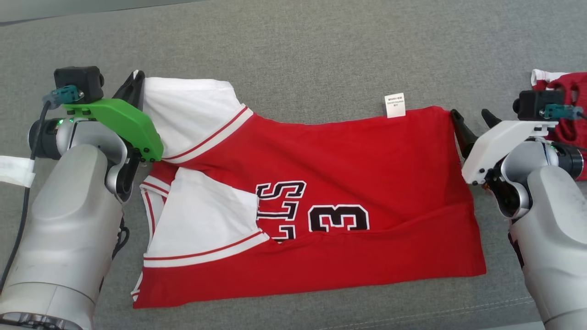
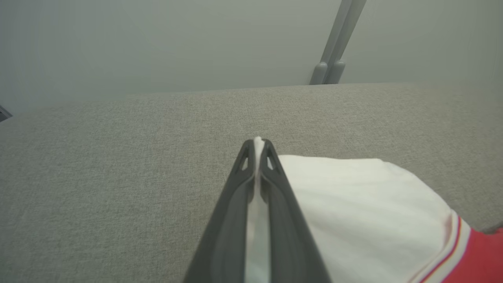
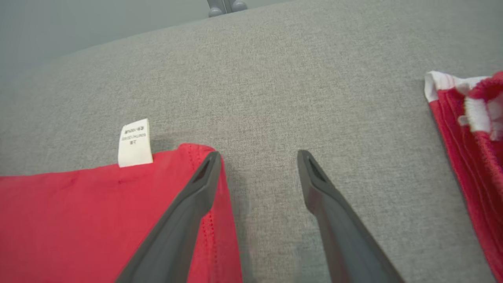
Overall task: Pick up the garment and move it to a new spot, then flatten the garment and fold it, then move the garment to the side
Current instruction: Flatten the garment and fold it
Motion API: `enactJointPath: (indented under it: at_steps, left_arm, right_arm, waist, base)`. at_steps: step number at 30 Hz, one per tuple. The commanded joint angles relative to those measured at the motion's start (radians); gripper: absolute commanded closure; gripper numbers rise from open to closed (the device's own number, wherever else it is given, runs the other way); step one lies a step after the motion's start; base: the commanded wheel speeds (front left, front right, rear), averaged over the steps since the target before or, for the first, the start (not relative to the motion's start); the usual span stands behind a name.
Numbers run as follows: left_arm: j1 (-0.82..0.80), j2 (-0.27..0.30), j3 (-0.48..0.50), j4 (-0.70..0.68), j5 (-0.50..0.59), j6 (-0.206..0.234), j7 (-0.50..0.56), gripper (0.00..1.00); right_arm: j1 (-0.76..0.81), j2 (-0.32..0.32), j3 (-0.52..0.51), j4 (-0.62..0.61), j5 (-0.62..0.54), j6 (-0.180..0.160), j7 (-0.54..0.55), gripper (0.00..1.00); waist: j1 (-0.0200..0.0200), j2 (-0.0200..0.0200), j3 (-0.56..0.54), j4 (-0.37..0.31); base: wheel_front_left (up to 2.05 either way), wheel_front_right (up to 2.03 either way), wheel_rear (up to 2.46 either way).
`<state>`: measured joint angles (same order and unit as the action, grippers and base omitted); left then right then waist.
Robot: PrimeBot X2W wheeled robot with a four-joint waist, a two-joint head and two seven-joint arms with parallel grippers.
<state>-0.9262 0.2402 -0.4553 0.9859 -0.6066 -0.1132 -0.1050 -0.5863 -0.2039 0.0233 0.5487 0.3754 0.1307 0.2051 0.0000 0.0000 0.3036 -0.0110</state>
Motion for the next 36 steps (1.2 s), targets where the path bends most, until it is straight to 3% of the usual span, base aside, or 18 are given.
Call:
enactJointPath:
  at_steps: [1, 15, 32, 34, 36]
  left_arm:
    - [0.017, 0.003, 0.002, -0.022, -0.006, 0.009, 0.004, 1.00]
    - [0.067, 0.015, -0.002, -0.167, -0.028, 0.057, 0.057, 1.00]
    - [0.126, 0.054, 0.000, -0.270, -0.050, 0.091, 0.103, 1.00]
    - [0.130, 0.057, -0.001, -0.281, -0.052, 0.094, 0.109, 1.00]
    - [0.137, 0.058, -0.005, -0.289, -0.053, 0.097, 0.112, 1.00]
  right_arm:
    - [-0.036, -0.010, 0.021, 0.032, 0.001, 0.000, -0.001, 0.00]
    - [-0.184, -0.036, 0.231, 0.197, 0.094, 0.000, 0.021, 0.00]
    - [-0.193, -0.055, 0.349, 0.174, 0.152, 0.000, 0.009, 0.00]
    - [-0.206, -0.048, 0.348, 0.190, 0.149, 0.000, 0.005, 0.08]
    - [-0.217, -0.044, 0.345, 0.210, 0.146, 0.000, 0.004, 0.23]
  waist:
    - [0.0000, 0.0000, 0.011, 0.015]
    - [0.0000, 0.0000, 0.038, 0.026]
    - [0.0000, 0.0000, 0.037, 0.001]
    - [0.0000, 0.0000, 0.038, 0.002]
    - [0.0000, 0.0000, 0.037, 0.004]
  base:
    - [0.00, 0.00, 0.00]
    - [0.00, 0.00, 0.00]
    - [0.00, 0.00, 0.00]
    - [0.00, 0.00, 0.00]
    - [0.00, 0.00, 0.00]
